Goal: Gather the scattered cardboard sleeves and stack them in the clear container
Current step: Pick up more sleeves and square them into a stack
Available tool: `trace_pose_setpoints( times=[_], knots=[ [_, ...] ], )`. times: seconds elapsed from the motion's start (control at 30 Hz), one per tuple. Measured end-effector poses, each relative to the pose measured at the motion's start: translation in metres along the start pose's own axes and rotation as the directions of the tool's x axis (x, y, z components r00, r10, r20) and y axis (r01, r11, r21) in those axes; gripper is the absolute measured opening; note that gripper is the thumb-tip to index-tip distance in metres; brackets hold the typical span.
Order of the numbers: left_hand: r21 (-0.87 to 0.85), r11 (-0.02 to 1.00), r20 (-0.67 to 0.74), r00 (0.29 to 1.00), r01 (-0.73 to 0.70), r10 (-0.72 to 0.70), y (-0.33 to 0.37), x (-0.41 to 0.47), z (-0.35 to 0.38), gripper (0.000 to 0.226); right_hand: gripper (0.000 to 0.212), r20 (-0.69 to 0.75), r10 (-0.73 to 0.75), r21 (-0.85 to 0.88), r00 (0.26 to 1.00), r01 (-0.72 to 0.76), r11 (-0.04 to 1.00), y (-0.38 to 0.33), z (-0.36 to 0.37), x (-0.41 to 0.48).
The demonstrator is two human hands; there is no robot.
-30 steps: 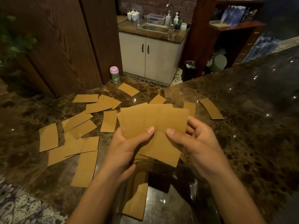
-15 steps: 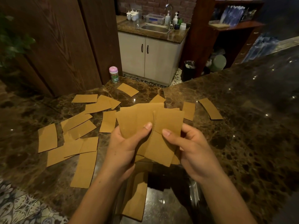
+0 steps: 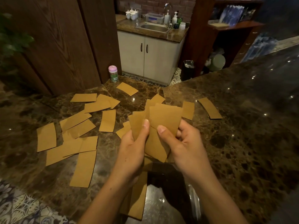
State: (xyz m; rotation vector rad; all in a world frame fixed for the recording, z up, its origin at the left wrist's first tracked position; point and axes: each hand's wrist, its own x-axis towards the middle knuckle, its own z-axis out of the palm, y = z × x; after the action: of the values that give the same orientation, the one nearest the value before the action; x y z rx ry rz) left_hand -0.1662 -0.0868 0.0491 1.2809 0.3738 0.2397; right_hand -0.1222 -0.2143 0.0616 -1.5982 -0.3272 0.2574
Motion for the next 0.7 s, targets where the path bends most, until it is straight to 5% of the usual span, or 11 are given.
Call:
trace_pose_setpoints(
  times=[0.2, 0.4, 0.57, 0.7],
  knots=[
    [-0.222, 0.968, 0.017, 0.993, 0.118, -0.118, -0.003, -0.003, -0.009, 0.038, 0.028, 0.000, 0.021, 0.011, 1.000, -0.021, 1.000, -0.004, -0.014, 0.010],
    [-0.133, 0.974, 0.187, 0.970, 0.181, -0.155, 0.011, 0.000, -0.024, 0.038, 0.030, 0.125, 0.173, 0.144, 0.977, -0.190, 0.971, -0.019, -0.041, 0.034],
    [-0.169, 0.969, 0.149, 0.977, 0.177, -0.153, 0.017, 0.007, -0.039, 0.056, 0.032, 0.154, 0.170, 0.073, 0.973, -0.183, 0.980, -0.011, -0.046, 0.032],
    [-0.019, 0.989, 0.228, 0.964, 0.147, -0.139, 0.023, 0.012, -0.048, 0.054, 0.043, 0.167, 0.157, 0.160, 0.973, -0.184, 0.970, -0.012, -0.051, 0.032]
  ],
)
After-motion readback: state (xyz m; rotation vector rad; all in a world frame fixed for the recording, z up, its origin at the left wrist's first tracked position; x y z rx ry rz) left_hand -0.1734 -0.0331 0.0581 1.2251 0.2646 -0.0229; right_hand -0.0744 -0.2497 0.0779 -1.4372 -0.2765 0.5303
